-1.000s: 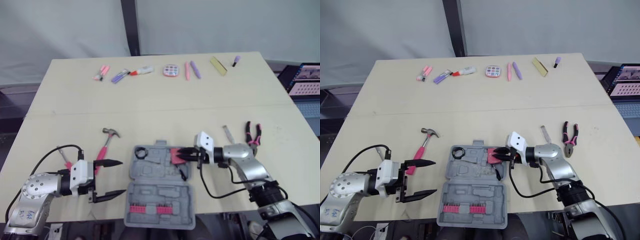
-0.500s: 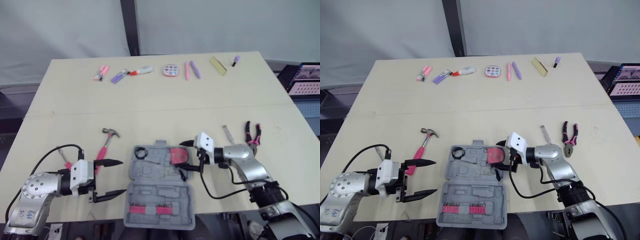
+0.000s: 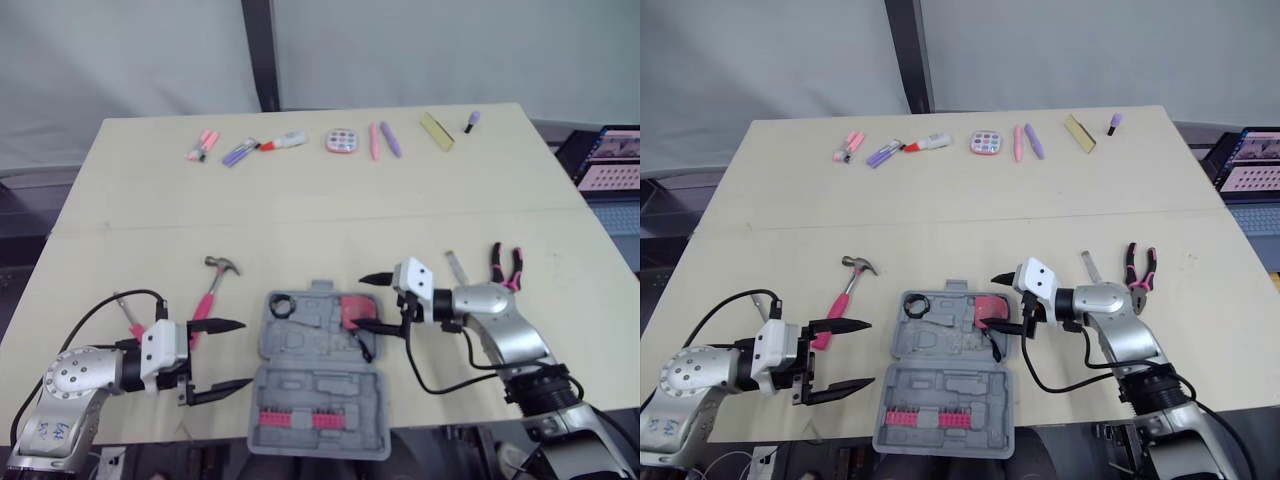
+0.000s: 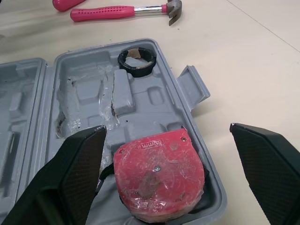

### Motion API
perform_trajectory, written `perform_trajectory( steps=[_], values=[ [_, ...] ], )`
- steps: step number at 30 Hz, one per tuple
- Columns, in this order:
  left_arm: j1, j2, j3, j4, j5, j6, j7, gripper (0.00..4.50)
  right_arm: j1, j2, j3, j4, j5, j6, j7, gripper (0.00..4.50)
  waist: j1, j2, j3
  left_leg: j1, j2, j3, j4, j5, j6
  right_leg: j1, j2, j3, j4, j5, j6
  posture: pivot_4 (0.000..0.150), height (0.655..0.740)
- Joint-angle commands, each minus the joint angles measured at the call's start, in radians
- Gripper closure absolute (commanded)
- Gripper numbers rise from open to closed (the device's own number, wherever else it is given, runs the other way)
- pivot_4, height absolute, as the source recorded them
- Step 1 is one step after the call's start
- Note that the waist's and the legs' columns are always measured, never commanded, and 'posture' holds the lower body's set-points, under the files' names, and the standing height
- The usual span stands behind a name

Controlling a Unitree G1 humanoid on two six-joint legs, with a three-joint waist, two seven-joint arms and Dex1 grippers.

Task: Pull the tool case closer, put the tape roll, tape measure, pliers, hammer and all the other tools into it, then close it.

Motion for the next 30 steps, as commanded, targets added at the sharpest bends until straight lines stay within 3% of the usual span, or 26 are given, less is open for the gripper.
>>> perform_trajectory(
  steps=[1,20,30],
  values=[
    [0.004,-0.001,0.005,-0.025,-0.005,-0.004,0.005,0.00,-0.002,-0.007,-0.021,-0.016,0.006,-0.040,-0.004,0.03,0.000,0.000,0.000,0.000,0.000,0.000,0.000,0.000,0.000,0.000,0.000,0.000,0.000,0.000,0.000,0.150,0.7400],
    [0.005,0.000,0.002,-0.024,-0.005,-0.004,0.007,0.00,0.002,-0.006,-0.012,-0.022,-0.005,-0.039,-0.021,0.03,0.000,0.000,0.000,0.000,0.000,0.000,0.000,0.000,0.000,0.000,0.000,0.000,0.000,0.000,0.000,0.150,0.7400],
    [-0.009,-0.009,0.010,-0.035,-0.034,0.017,0.016,0.00,0.068,-0.072,-0.031,-0.223,0.073,0.082,0.013,0.03,0.001,0.000,0.000,0.000,0.000,0.000,0.000,0.000,0.000,0.000,0.000,0.000,0.000,0.000,0.000,0.150,0.7400]
  ],
)
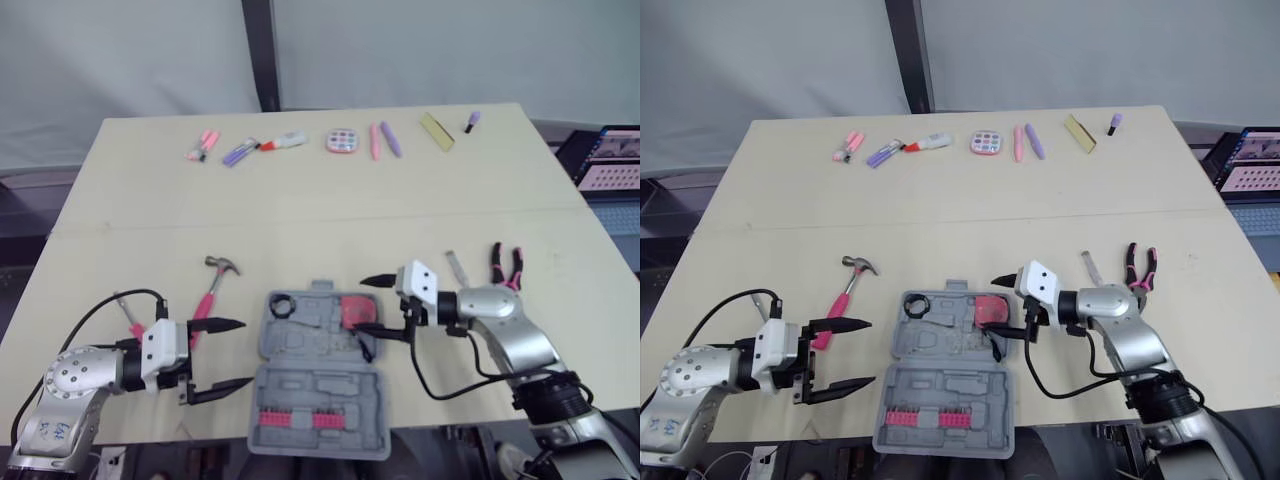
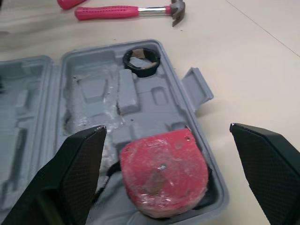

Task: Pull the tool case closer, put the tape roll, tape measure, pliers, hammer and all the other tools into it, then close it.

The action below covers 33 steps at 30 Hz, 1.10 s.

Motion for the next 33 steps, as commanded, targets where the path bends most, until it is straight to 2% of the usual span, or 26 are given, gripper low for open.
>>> perform_trajectory(
  steps=[1,4,7,14,26,29,32,33],
  values=[
    [-0.007,-0.007,0.014,-0.040,-0.042,0.024,0.009,0.00,0.036,-0.038,-0.034,-0.098,0.047,0.039,0.016,0.03,0.002,0.000,0.000,0.000,0.000,0.000,0.000,0.000,0.000,0.000,0.000,0.000,0.000,0.000,0.000,0.150,0.7400],
    [-0.005,-0.006,0.008,-0.034,-0.033,0.021,-0.001,0.00,0.057,-0.053,-0.035,-0.118,0.052,0.053,0.003,0.03,0.001,0.000,0.000,0.000,0.000,-0.001,0.000,0.000,0.000,0.000,0.000,0.000,0.000,0.000,0.000,0.150,0.7400],
    [-0.007,-0.009,0.004,-0.034,-0.031,0.021,-0.002,0.00,0.067,-0.055,-0.034,-0.130,0.057,0.055,-0.005,0.87,0.001,0.000,0.000,0.000,0.000,0.000,0.000,0.000,0.000,0.001,0.000,0.000,-0.001,0.000,0.000,0.150,0.7400],
    [-0.011,-0.012,-0.003,-0.032,-0.026,0.018,-0.003,0.00,0.064,-0.053,-0.035,-0.135,0.054,0.067,-0.022,4.46,0.001,0.000,0.000,0.000,0.000,0.000,0.000,0.000,0.000,0.001,0.000,0.000,-0.001,0.000,0.000,0.150,0.7400],
    [-0.010,-0.012,-0.005,-0.031,-0.016,0.014,0.003,0.00,-0.011,-0.032,-0.020,-0.032,0.056,0.107,-0.018,4.49,0.000,0.000,0.000,0.000,0.000,0.000,0.000,0.000,0.000,0.001,0.000,0.000,-0.001,0.000,0.000,0.150,0.7400],
    [-0.007,-0.011,-0.004,-0.033,-0.015,0.013,0.005,0.00,-0.019,-0.025,-0.023,-0.033,0.077,0.152,-0.015,3.72,0.000,0.000,0.000,0.000,0.000,0.000,0.000,0.000,0.000,0.000,0.000,0.000,-0.001,0.000,0.000,0.150,0.7400],
    [-0.005,-0.012,-0.005,-0.033,-0.014,0.011,0.006,0.00,-0.016,-0.028,-0.014,-0.037,0.042,0.112,-0.033,2.24,0.000,0.000,0.000,0.000,0.000,0.000,0.000,0.000,0.000,0.000,0.000,0.000,-0.001,0.000,0.000,0.150,0.7400],
    [-0.004,-0.012,-0.005,-0.034,-0.014,0.011,0.005,0.00,-0.015,-0.028,-0.015,-0.041,0.042,0.113,-0.033,2.24,0.001,0.000,0.000,0.000,0.000,0.000,0.000,0.000,0.000,0.000,0.000,0.000,-0.001,0.000,0.000,0.150,0.7400]
  ],
)
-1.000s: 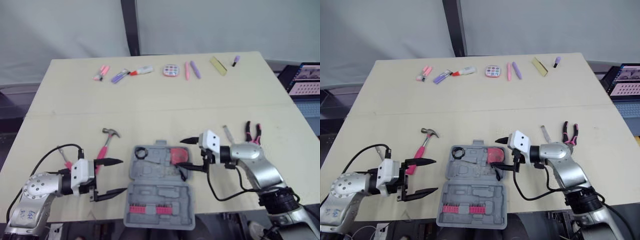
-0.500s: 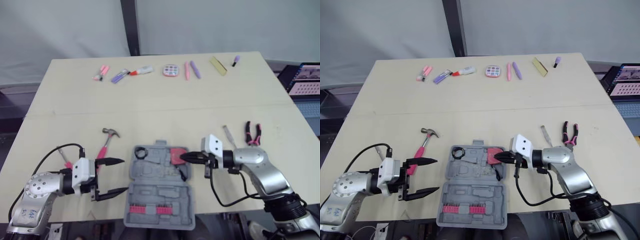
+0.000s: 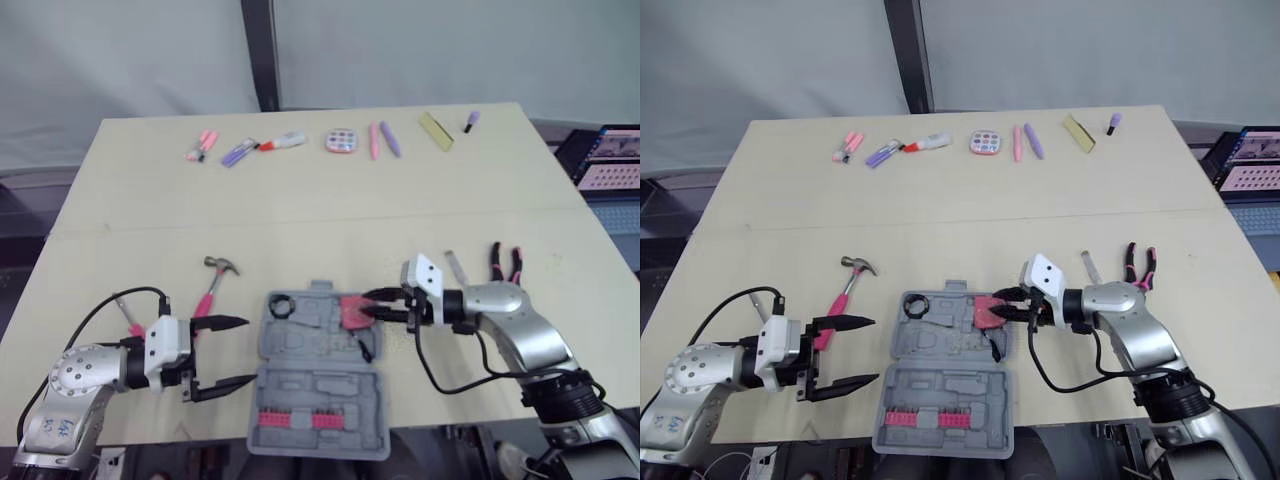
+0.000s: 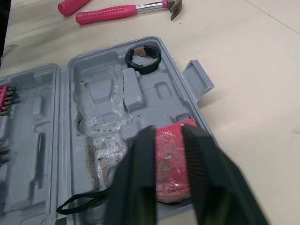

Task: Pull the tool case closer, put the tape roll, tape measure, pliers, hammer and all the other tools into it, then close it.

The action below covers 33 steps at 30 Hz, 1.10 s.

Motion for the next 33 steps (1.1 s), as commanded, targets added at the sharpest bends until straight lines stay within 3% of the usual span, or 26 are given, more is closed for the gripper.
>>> perform_trajectory(
  steps=[1,33],
  values=[
    [0.009,-0.001,0.004,-0.027,-0.003,-0.009,0.001,0.00,0.003,0.000,-0.012,-0.031,0.000,-0.022,-0.009,2.24,0.001,0.000,0.000,0.000,0.000,0.000,0.000,0.000,0.000,0.000,0.000,0.000,0.000,0.000,0.000,0.150,0.7400],
    [0.028,0.013,0.022,-0.041,-0.004,-0.005,0.008,0.00,0.013,0.098,0.021,0.210,-0.107,-0.252,-0.025,2.24,-0.001,0.000,0.000,0.000,0.000,0.000,0.000,0.000,0.000,0.000,0.000,0.000,0.001,0.000,0.000,0.150,0.7400]
  ],
)
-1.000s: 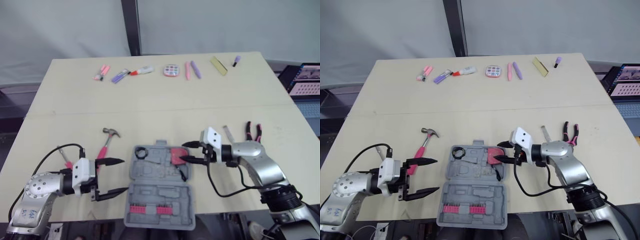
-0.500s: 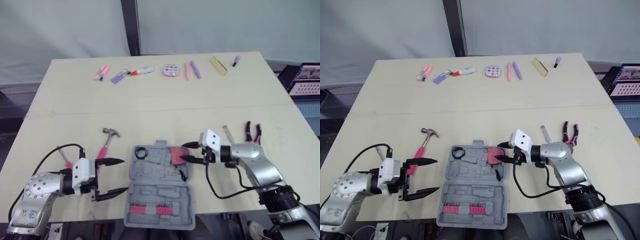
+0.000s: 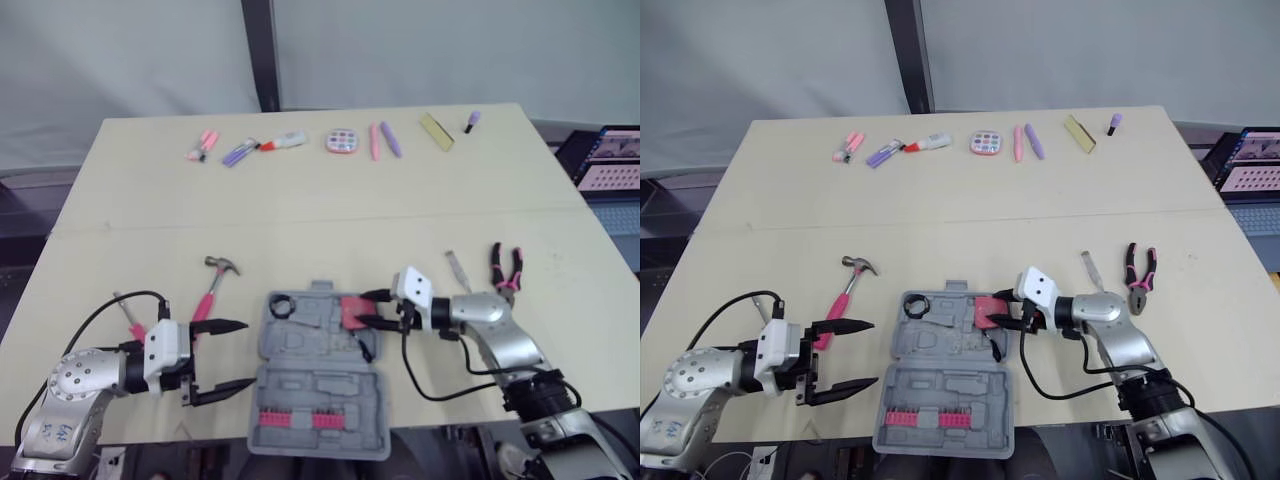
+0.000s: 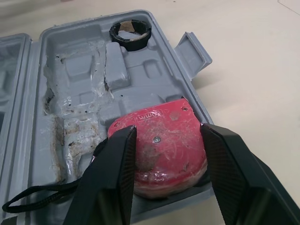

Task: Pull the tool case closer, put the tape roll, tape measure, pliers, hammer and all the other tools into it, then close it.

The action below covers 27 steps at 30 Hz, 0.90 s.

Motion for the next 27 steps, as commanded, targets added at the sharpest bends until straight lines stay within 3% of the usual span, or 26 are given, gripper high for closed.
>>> perform_trajectory(
  steps=[1,27],
  values=[
    [0.003,0.013,0.019,-0.034,-0.005,-0.003,0.002,0.00,0.015,0.012,-0.002,0.000,-0.002,-0.020,-0.010,2.24,0.000,0.000,0.000,0.000,0.000,0.000,0.000,0.000,0.000,0.000,0.000,0.000,0.000,0.000,0.000,0.150,0.7400],
    [-0.009,0.021,0.017,-0.038,-0.007,0.010,-0.002,0.00,0.083,0.040,0.022,0.043,-0.034,-0.045,-0.066,2.24,0.000,0.000,-0.001,0.003,0.000,0.000,-0.001,0.000,0.000,0.001,0.000,0.000,0.001,0.000,0.000,0.150,0.7400]
  ],
)
